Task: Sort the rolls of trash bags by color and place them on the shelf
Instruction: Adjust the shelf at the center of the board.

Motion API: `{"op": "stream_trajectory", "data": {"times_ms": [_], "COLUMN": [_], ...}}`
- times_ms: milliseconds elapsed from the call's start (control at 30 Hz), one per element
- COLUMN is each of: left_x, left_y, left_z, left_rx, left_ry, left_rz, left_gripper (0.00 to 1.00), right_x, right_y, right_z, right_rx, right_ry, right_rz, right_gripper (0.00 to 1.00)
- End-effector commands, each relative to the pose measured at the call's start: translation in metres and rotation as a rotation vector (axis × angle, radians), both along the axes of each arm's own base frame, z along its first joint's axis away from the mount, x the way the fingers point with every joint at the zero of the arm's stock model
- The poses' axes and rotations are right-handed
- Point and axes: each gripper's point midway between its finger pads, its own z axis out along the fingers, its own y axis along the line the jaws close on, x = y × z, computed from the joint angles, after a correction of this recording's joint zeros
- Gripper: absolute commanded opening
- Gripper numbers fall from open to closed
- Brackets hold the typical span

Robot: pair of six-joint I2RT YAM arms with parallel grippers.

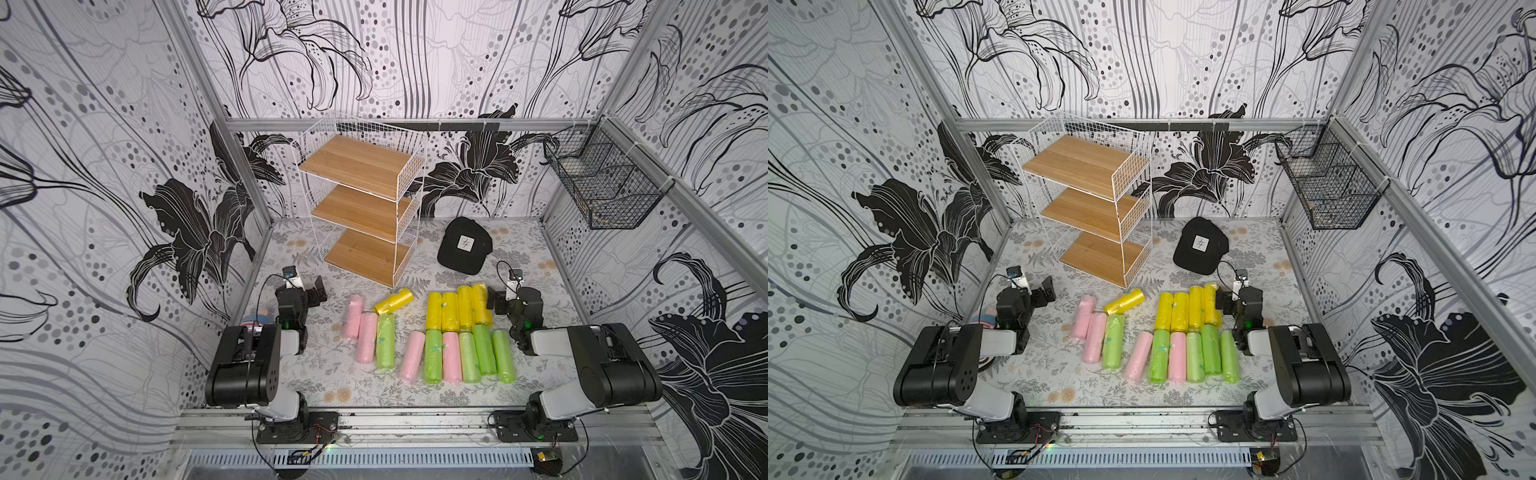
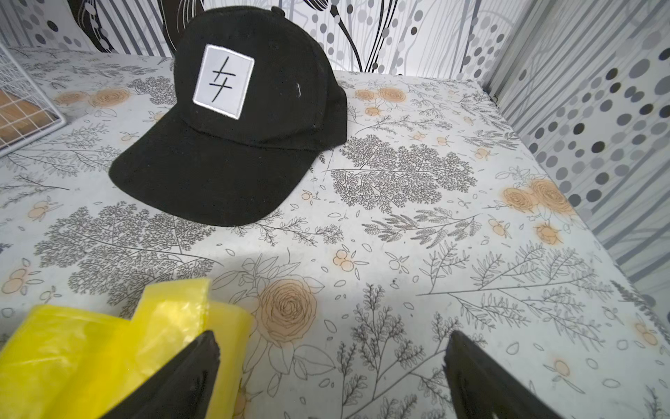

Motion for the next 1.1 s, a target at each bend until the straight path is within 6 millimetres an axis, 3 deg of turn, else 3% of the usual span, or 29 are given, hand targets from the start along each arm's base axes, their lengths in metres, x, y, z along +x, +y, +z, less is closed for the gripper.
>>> {"op": "stream_trajectory", "data": {"times_ms": [0, 500, 600, 733, 833, 900, 967, 1067], "left_x": [0.006, 0.006, -0.001, -0.016, -0.024, -0.023, -0.02, -0.012], "left_y": [0.0, 0.0, 0.01, 0.028, 0.028, 0.019, 0.007, -0.006], "left_z": [0.009, 0.009, 0.024, 0.066, 0.101, 0.122, 0.144, 0.173], "left_rx": [0.009, 0.004, 0.008, -0.034, -0.158, -0.246, -0.342, -0.41], "left_ry": [-0.034, -0.033, -0.062, -0.088, -0.187, -0.232, -0.27, -0.294], "left_rz": [-0.007, -0.01, 0.056, 0.183, 0.203, 0.164, 0.109, 0.031], "left_gripper": [1.0, 1.0, 1.0, 1.0, 1.0, 1.0, 0.99, 0.99], "right_x": [0.007, 0.007, 0.007, -0.001, -0.009, -0.016, -0.025, -0.034], "right_y": [0.0, 0.0, -0.006, -0.017, -0.004, 0.019, 0.054, 0.108], "right_z": [0.013, 0.012, 0.02, 0.063, 0.113, 0.145, 0.178, 0.205], "right_rx": [0.014, 0.017, 0.002, 0.031, 0.107, 0.086, 0.113, 0.2], "right_ry": [-0.042, -0.04, -0.05, -0.024, -0.057, -0.081, -0.115, -0.108], "right_rz": [-0.001, 0.001, -0.038, -0.117, -0.073, 0.005, 0.133, 0.308], "right_gripper": [1.0, 1.0, 1.0, 1.0, 1.0, 1.0, 1.0, 1.0]}}
